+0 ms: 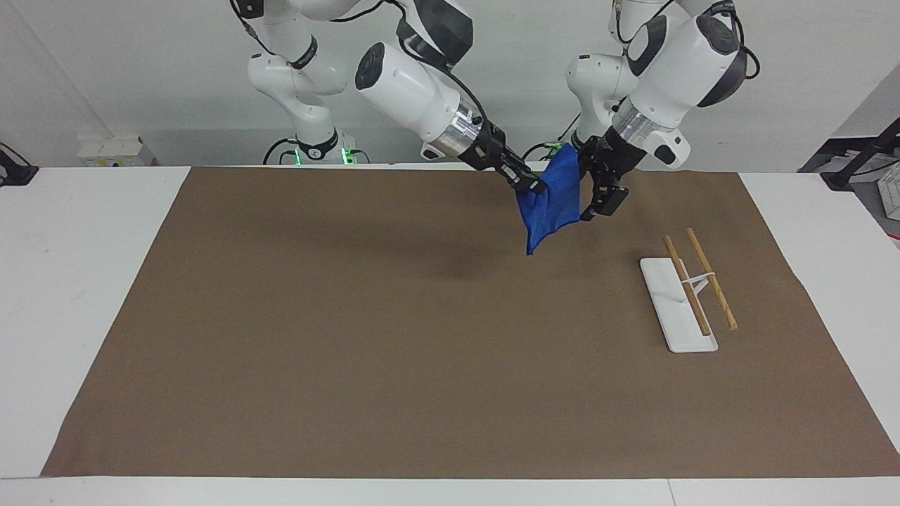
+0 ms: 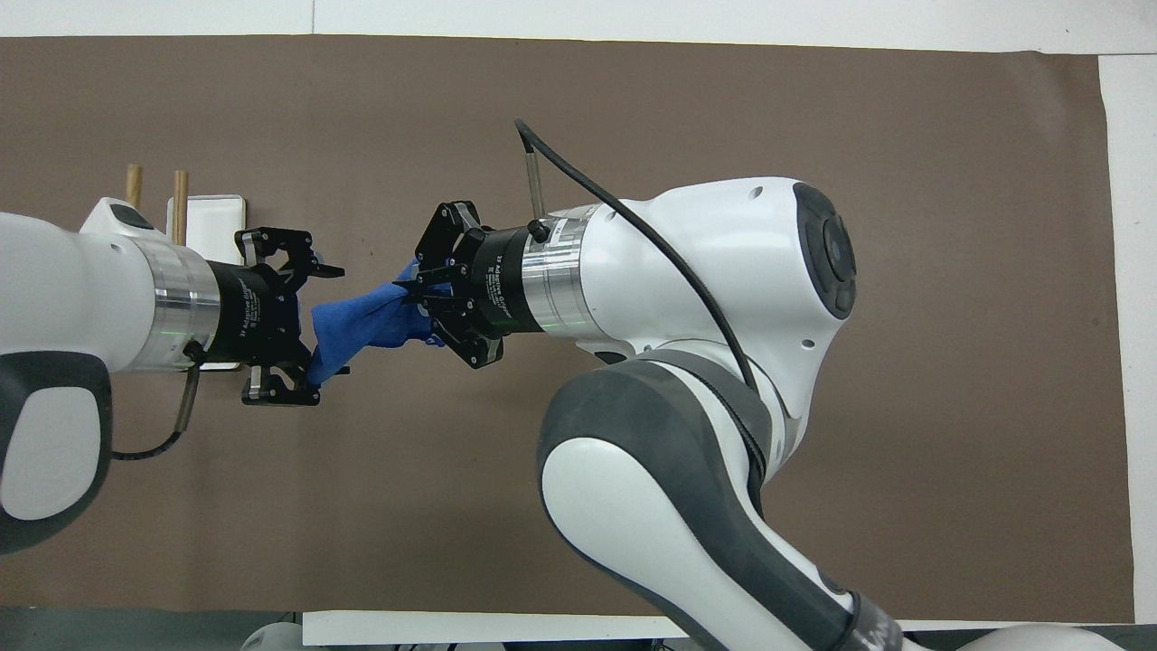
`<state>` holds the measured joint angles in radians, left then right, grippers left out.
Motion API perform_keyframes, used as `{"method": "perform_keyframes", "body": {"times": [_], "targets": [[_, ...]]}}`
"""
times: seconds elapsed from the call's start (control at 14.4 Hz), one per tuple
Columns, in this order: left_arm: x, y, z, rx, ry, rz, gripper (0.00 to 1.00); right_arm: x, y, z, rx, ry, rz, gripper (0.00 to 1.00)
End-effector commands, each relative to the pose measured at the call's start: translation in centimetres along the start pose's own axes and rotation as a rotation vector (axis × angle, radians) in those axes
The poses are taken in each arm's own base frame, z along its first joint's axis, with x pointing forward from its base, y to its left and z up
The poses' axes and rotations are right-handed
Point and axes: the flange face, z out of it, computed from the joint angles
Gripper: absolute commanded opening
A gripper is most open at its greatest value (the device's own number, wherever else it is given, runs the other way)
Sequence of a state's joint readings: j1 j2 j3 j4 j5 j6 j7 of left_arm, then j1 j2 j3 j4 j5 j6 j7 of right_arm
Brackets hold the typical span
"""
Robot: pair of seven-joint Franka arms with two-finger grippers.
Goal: Right arm passes towel to left arm to hang
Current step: 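Grasp the hanging towel with the left gripper beside the right gripper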
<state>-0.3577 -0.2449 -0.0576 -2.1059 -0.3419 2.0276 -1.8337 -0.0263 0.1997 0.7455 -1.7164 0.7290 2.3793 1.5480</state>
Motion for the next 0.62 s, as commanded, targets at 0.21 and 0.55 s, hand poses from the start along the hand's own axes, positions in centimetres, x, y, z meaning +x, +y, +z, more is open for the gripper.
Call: {"method": "perform_keyframes", "body": {"times": [0.21, 0.55], "targets": [[0.5, 0.0, 1.6, -0.069, -0.046, -0.081, 0.61, -0.7, -0.3, 0.1, 0.013, -0.033, 0.025, 0.00], [1.6, 0.5, 1.3, -0.076, -0.046, -0.104, 0.07, -0.7, -0.3, 0.1, 0.013, -0.032, 0.015, 0.00]]}}
